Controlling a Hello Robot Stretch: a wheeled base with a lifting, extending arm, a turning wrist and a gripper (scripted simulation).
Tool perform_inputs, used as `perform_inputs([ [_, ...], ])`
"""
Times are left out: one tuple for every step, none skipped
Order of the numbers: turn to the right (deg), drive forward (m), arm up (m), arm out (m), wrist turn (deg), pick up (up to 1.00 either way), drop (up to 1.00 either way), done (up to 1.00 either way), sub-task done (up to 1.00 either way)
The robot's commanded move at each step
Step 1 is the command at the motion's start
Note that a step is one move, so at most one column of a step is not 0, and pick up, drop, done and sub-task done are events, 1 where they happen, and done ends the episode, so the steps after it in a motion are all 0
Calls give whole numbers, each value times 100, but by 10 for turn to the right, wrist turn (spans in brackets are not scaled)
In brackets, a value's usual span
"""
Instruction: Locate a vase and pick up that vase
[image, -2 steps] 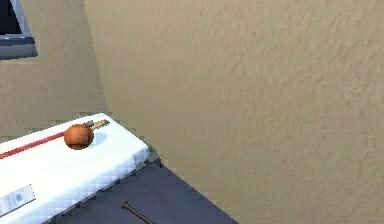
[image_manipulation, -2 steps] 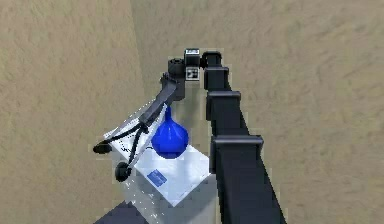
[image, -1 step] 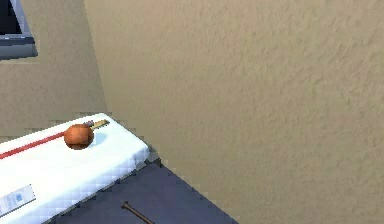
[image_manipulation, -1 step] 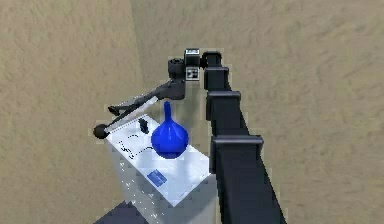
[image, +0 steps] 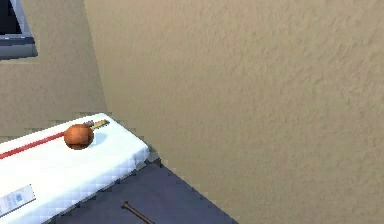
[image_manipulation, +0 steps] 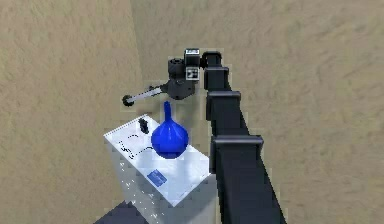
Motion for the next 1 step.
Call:
perform_inputs([
  [0, 0, 0, 0, 330, 0, 0, 0, 0],
])
